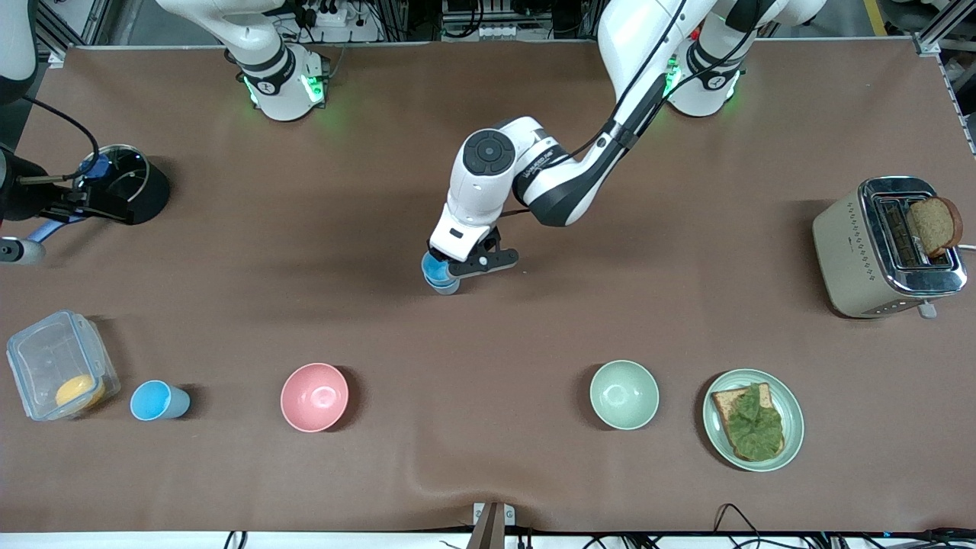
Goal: Stack blue cups with both arms
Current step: 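Open the left gripper and lift it off the stacked cups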
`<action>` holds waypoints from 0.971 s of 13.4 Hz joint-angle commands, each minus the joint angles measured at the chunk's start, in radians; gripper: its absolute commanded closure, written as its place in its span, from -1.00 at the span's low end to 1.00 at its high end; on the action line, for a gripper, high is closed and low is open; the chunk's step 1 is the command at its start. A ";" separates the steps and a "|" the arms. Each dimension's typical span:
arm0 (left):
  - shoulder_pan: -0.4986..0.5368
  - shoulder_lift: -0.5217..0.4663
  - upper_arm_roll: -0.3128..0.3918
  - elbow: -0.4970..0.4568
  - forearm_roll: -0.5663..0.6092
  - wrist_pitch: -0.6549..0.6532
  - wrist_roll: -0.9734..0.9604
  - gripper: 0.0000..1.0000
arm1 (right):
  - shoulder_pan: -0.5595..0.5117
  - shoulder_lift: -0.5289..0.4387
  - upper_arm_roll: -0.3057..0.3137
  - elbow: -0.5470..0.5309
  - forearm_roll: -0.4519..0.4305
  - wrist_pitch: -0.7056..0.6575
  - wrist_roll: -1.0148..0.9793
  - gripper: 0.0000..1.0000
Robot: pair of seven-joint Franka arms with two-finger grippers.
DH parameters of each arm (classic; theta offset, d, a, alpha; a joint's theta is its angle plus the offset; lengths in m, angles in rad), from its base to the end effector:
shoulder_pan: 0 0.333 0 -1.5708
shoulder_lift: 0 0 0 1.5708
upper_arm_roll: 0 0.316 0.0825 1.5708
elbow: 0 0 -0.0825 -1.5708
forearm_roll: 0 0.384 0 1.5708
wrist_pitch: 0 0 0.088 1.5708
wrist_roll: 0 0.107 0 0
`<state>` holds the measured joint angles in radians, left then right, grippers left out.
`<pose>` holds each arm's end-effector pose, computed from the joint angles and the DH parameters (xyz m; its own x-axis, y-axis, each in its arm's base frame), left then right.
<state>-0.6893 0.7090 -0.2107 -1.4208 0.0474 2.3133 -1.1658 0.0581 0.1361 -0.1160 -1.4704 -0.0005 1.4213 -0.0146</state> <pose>0.4887 -0.5611 0.3046 0.9556 0.2946 -0.0113 0.2899 -0.9321 0.2172 0.5772 -0.0290 0.5827 0.9820 -0.0442 -0.1834 -0.0425 -0.9990 0.0135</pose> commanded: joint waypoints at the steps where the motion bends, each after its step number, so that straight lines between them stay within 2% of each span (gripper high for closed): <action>1: 0.039 -0.092 0.005 -0.006 0.035 -0.076 -0.029 -1.00 | -0.011 0.002 0.010 0.013 -0.016 -0.016 -0.015 -1.00; 4: 0.158 -0.233 0.004 -0.015 0.042 -0.204 0.043 -1.00 | -0.010 0.003 0.010 0.010 -0.015 -0.016 -0.015 -1.00; 7: 0.261 -0.334 0.002 -0.044 0.094 -0.247 0.093 -1.00 | -0.007 0.003 0.010 0.012 -0.015 -0.018 -0.015 -1.00; 10: 0.405 -0.417 -0.007 -0.046 0.092 -0.354 0.368 -1.00 | -0.006 0.003 0.010 0.012 -0.015 -0.018 -0.015 -1.00; 13: 0.549 -0.483 -0.010 -0.046 0.019 -0.483 0.682 -1.00 | -0.004 0.003 0.010 0.012 -0.015 -0.018 -0.015 -1.00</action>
<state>-0.2200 0.2944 -0.2031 -1.4232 0.1040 1.8884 -0.6360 0.0583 0.1383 -0.1133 -1.4705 -0.0005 1.4161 -0.0174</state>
